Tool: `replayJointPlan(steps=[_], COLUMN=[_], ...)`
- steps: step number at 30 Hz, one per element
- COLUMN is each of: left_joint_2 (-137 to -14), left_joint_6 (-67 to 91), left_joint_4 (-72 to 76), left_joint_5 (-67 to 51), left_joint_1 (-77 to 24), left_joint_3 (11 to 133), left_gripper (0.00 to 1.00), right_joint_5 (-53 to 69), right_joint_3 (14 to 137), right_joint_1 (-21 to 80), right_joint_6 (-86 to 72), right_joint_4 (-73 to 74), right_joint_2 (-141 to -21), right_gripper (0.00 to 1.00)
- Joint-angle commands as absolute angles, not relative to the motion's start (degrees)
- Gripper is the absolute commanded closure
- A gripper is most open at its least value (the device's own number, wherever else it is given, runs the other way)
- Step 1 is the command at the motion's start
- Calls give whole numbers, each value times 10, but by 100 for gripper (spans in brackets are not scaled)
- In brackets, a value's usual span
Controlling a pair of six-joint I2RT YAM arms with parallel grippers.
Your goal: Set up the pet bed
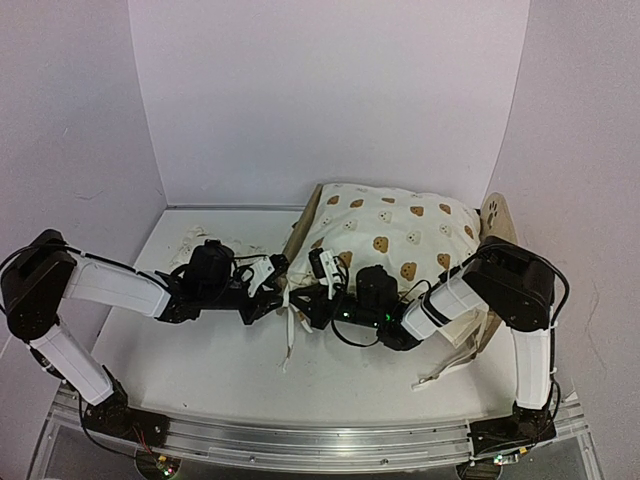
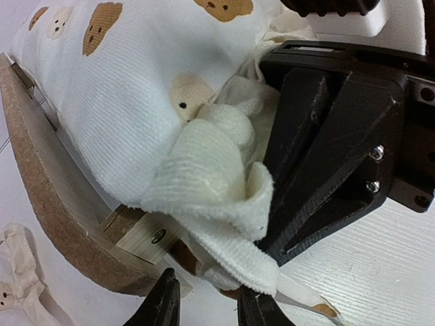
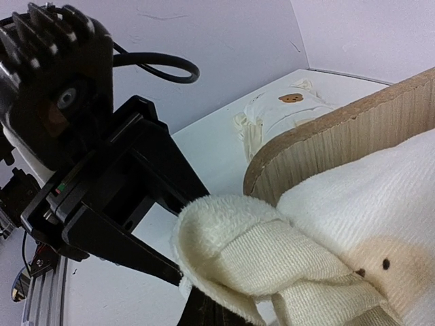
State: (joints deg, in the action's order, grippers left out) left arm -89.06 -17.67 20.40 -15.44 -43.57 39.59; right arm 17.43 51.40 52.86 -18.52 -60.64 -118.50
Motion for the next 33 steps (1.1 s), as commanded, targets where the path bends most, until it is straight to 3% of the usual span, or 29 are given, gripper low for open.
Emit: replayJointPlan(steps=[1, 8, 17, 23, 25, 28, 33], left_joint_2=[-897, -895, -883, -869, -865, -865, -867], left_joint_6=[-191, -192, -161, -145, -133, -111, -64], left_joint_4=[241, 247, 268, 276, 277, 277, 277], left_joint_5=[-159, -163, -171, -162, -157, -151, -144], left_joint_1=[-438, -438, -438, -438, -437, -437, -437], left_joint_3=[436, 446, 443, 407, 392, 375, 365], left_gripper=[69, 72, 99, 100, 100, 100, 100], right_joint_5=[184, 203, 208, 161, 138, 118, 103], right_joint_3=[534, 538, 541, 538, 533, 533, 518], right_joint_1=[522, 523, 523, 523, 525, 529, 562], right_joint_6=[-187, -189, -191, -199, -211, -244, -279], right_joint_4=[-605, -602, -583, -531, -498, -421, -343], right_joint_2=[-1173, -1178, -1182, -1164, -1145, -1110, -1069], right_gripper=[100, 100, 100, 100, 85, 76, 51])
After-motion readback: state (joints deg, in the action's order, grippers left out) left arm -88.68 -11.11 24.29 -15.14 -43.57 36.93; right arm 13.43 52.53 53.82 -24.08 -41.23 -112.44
